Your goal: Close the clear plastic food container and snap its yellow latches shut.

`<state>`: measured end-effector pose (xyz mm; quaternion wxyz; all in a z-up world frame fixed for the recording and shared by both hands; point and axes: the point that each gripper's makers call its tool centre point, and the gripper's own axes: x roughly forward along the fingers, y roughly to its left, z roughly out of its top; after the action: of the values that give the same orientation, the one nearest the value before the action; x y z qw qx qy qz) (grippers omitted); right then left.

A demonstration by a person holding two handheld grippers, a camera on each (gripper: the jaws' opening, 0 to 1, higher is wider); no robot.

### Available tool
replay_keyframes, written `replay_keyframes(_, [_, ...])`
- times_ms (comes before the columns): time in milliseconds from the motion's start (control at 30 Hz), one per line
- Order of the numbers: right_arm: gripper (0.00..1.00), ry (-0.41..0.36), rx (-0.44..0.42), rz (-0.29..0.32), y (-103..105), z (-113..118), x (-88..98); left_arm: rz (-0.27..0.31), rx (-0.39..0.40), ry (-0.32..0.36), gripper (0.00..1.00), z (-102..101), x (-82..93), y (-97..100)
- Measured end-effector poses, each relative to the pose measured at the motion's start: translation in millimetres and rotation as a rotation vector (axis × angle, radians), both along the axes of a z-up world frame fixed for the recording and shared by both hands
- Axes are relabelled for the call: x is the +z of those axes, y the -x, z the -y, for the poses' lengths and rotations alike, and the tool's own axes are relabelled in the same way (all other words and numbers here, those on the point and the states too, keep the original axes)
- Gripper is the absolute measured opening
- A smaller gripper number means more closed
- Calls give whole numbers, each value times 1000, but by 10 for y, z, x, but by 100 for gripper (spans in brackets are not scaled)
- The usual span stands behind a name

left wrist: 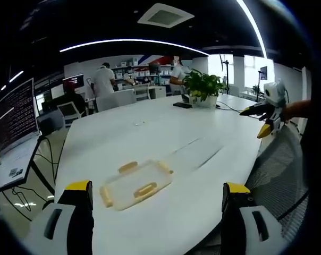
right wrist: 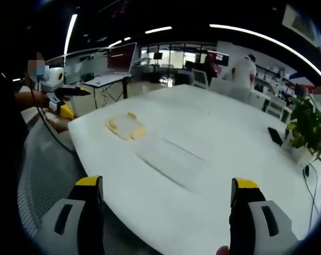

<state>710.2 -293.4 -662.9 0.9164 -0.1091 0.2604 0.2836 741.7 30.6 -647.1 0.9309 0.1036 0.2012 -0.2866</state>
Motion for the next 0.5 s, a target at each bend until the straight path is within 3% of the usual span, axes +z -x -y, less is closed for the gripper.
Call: replay_keyframes(500, [98,9,41,-3,-97,-2,94,-7,-18,8,99,-72,54,-122])
